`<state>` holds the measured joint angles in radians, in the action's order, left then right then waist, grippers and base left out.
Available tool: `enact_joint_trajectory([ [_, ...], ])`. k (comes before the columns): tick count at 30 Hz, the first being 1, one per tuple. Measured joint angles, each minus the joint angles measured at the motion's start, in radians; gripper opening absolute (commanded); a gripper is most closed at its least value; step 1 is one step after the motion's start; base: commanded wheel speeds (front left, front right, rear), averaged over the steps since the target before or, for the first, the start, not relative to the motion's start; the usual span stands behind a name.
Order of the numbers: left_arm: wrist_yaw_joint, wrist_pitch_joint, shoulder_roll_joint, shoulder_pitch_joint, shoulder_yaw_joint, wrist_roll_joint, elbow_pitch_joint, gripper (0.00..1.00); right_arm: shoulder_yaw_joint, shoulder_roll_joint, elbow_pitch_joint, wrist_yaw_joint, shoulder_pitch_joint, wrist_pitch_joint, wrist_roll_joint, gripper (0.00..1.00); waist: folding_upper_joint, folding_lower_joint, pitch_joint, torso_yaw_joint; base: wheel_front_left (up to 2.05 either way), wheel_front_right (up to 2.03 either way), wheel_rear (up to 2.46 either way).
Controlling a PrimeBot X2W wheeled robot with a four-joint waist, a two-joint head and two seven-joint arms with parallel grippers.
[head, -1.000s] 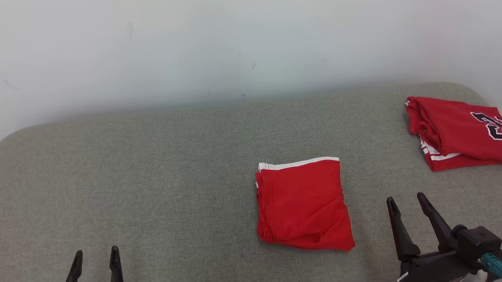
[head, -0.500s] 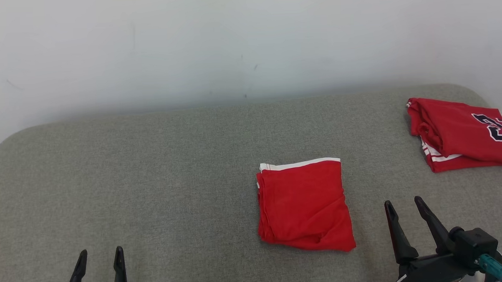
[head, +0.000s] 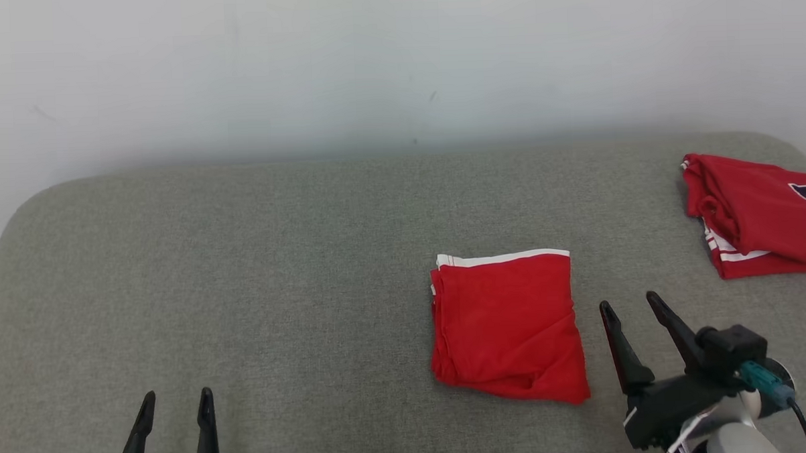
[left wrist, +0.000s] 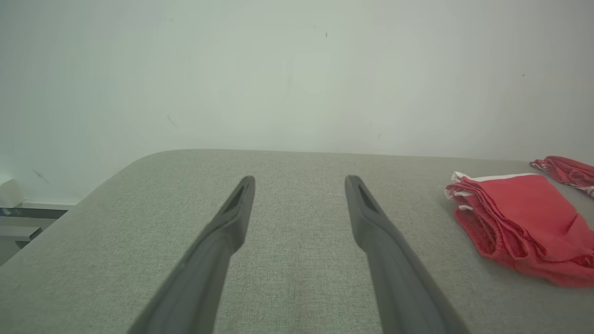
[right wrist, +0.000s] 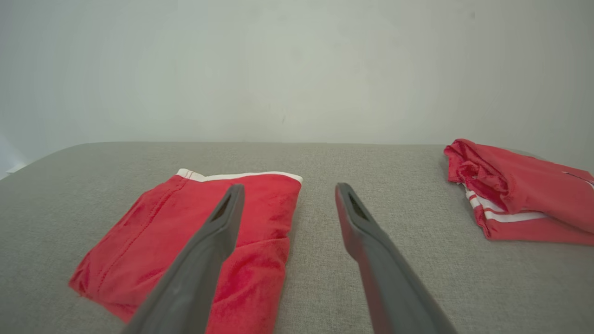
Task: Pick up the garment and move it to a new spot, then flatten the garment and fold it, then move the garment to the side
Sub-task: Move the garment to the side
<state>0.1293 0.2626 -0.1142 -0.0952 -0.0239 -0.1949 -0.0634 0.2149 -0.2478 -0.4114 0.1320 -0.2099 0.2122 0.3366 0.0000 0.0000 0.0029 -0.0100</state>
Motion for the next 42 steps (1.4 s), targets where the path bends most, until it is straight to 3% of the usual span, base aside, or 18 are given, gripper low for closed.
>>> enact_joint_trajectory([
  [13, 0.000, 0.000, 0.020, 0.080, 0.040, 0.009, -0.020, 1.00, 0.062, 0.001, -0.326, 0.000, -0.224, -0.001, 0.048, 1.00, 0.0000, 0.0002, 0.084, 0.075, 0.00, 0.00, 0.00],
  [23, 0.000, 0.000, 0.023, 0.108, 0.034, 0.008, -0.027, 1.00, 0.129, 0.045, -0.519, 0.000, -0.268, 0.007, 0.122, 1.00, 0.0001, 0.0002, 0.135, 0.107, 0.00, 0.00, 0.00],
  [24, 0.000, 0.000, 0.025, 0.111, 0.034, 0.009, -0.028, 1.00, 0.137, 0.049, -0.530, 0.000, -0.276, 0.008, 0.132, 0.83, 0.0000, 0.0002, 0.137, 0.106, 0.00, 0.00, 0.00],
  [26, 0.000, 0.000, 0.028, 0.117, 0.035, 0.009, -0.029, 1.00, 0.149, 0.053, -0.549, 0.000, -0.291, 0.008, 0.148, 0.21, 0.0000, 0.0000, 0.143, 0.102, 0.00, 0.00, 0.00],
  [27, 0.000, 0.000, 0.028, 0.120, 0.037, 0.010, -0.030, 1.00, 0.156, 0.056, -0.555, 0.000, -0.298, 0.009, 0.156, 0.00, 0.0000, 0.0000, 0.146, 0.100, 0.00, 0.00, 0.00],
  [33, 0.000, 0.000, 0.030, 0.143, 0.038, 0.014, -0.028, 1.00, 0.204, 0.032, -0.571, 0.001, -0.354, 0.023, 0.173, 0.00, 0.0000, 0.0000, 0.168, 0.092, 0.00, 0.00, 0.00],
  [42, 0.000, 0.000, 0.035, 0.205, 0.055, 0.034, 0.002, 1.00, 0.301, -0.123, -0.505, 0.000, -0.518, 0.020, 0.190, 0.00, 0.0001, 0.0002, 0.255, 0.069, 0.00, 0.00, 0.00],
])
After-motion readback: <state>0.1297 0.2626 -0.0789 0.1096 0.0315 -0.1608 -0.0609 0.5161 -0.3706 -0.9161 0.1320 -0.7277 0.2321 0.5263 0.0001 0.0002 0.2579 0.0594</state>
